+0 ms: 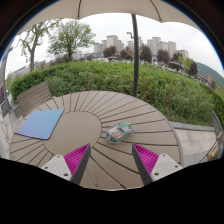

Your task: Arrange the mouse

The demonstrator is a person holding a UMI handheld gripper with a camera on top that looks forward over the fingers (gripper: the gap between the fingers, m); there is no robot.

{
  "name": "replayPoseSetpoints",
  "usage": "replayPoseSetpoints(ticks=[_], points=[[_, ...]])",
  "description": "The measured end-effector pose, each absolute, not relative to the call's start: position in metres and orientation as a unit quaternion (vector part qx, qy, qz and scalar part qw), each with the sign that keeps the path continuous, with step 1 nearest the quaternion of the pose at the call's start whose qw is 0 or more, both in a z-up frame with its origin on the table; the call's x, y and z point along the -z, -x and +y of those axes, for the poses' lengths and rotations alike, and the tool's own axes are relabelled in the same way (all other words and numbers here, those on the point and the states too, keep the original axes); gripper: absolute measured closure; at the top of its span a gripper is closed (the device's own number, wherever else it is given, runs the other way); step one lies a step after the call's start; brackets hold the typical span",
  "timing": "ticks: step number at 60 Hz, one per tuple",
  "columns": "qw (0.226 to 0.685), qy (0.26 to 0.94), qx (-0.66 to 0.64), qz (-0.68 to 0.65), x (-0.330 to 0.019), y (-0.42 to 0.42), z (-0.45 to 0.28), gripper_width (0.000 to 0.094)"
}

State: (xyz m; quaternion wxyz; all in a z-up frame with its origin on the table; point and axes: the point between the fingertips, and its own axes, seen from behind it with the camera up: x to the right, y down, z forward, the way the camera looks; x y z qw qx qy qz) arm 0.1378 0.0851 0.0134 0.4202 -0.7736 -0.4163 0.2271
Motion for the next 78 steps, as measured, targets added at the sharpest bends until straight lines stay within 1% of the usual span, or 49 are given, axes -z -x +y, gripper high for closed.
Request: replayPoseSetpoints(ticks=[9, 15, 40, 49, 52, 55, 57, 58, 59, 60, 61, 62, 64, 68, 70, 73, 78], points=[[0.409, 0.781, -0.228, -0.414, 0.004, -0.103, 0.113, 0.0076], [0.403, 0.784, -0.229, -0.414, 0.009, -0.083, 0.126, 0.0081], [0.383, 0.778, -0.237, -0.439, 0.016, -0.033, 0.146, 0.0094], [0.381, 0.773, -0.237, -0.449, 0.019, -0.026, 0.146, 0.0098], [0.387, 0.771, -0.231, -0.450, 0.019, -0.026, 0.149, 0.0123], [0.388, 0.773, -0.229, -0.448, 0.020, -0.025, 0.148, 0.0125], [0.388, 0.774, -0.229, -0.446, 0.020, -0.025, 0.148, 0.0158], [0.389, 0.774, -0.228, -0.445, 0.020, -0.026, 0.149, 0.0198], [0.390, 0.774, -0.226, -0.444, 0.020, -0.026, 0.151, 0.0264], [0.390, 0.776, -0.224, -0.442, 0.019, -0.028, 0.151, 0.0369], [0.389, 0.777, -0.224, -0.441, 0.018, -0.029, 0.152, 0.0501], [0.385, 0.781, -0.228, -0.435, 0.017, -0.029, 0.152, 0.0502], [0.382, 0.786, -0.224, -0.431, 0.018, -0.030, 0.153, 0.0534], [0.376, 0.787, -0.221, -0.437, 0.015, -0.027, 0.148, 0.0542], [0.371, 0.791, -0.223, -0.431, 0.008, -0.026, 0.146, 0.0562], [0.376, 0.790, -0.222, -0.431, -0.010, -0.022, 0.143, 0.0563], [0.399, 0.774, -0.234, -0.432, -0.056, 0.000, 0.129, 0.0569]])
